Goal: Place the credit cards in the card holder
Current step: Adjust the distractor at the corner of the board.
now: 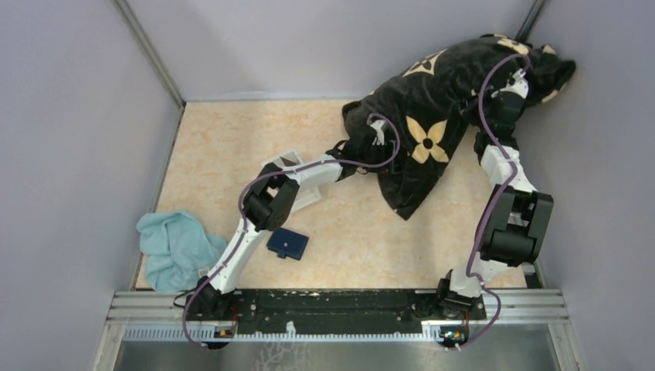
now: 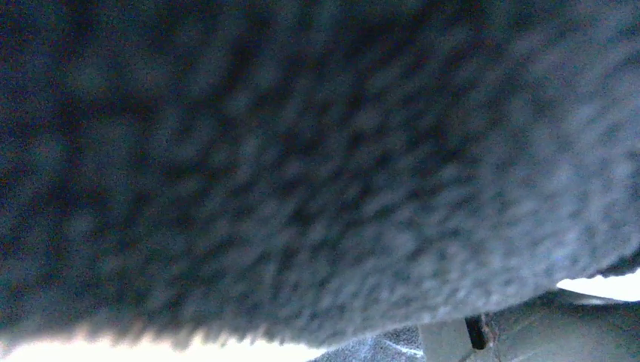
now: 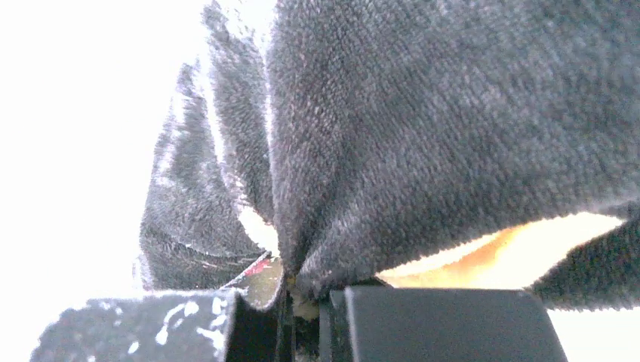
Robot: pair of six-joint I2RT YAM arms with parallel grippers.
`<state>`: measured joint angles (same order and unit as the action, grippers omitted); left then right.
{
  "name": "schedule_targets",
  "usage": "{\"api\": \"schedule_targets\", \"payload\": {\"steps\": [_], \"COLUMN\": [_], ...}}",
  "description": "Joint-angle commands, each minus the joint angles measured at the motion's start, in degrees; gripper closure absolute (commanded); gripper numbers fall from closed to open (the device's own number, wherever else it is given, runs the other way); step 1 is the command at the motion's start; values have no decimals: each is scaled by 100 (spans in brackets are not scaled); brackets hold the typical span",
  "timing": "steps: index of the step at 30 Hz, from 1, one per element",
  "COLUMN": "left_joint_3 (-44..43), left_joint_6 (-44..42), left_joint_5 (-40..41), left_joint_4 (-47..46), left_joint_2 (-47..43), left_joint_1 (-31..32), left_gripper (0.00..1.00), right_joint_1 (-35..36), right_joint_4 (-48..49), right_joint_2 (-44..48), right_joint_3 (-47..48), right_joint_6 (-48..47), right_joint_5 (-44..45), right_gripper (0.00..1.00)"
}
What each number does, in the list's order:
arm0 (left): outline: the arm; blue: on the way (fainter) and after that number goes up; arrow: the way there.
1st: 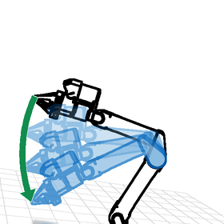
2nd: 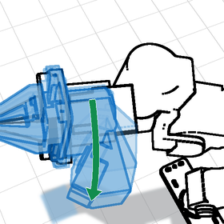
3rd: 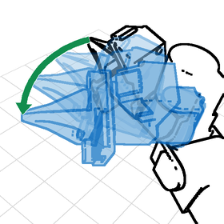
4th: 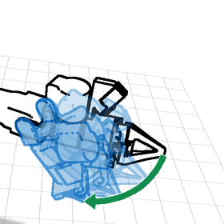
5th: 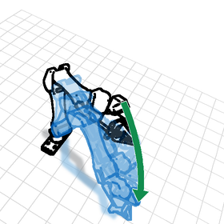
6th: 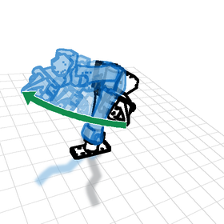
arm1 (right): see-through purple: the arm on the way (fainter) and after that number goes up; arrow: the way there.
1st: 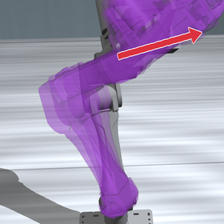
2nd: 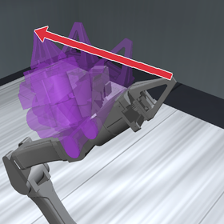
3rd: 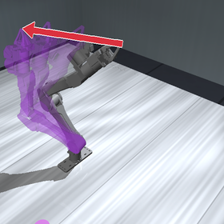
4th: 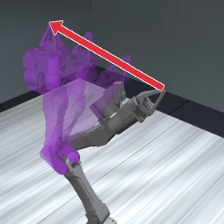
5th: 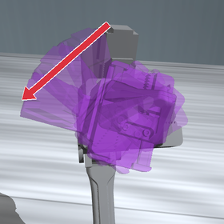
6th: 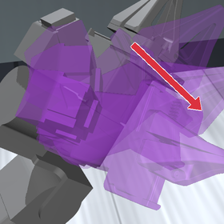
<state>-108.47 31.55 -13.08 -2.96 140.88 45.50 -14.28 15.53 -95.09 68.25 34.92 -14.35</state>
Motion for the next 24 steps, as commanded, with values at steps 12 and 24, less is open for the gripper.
{"api": "schedule_targets", "payload": {"steps": [12,24], "left_joint_3": [-3232,-3454], "left_joint_6": [1075,1441], "left_joint_5": [-1429,-1816], "left_joint_4": [148,-360], "left_joint_2": [2394,2769], "left_joint_1": [249,391], "left_gripper": [30,30], "right_joint_1": [304,1603], "right_joint_4": [1632,545], "right_joint_2": [781,731], "right_joint_3": [1316,2036], "right_joint_6": [-643,-2237], "right_joint_5": [-1727,-3059], "right_gripper": [100,100]}}
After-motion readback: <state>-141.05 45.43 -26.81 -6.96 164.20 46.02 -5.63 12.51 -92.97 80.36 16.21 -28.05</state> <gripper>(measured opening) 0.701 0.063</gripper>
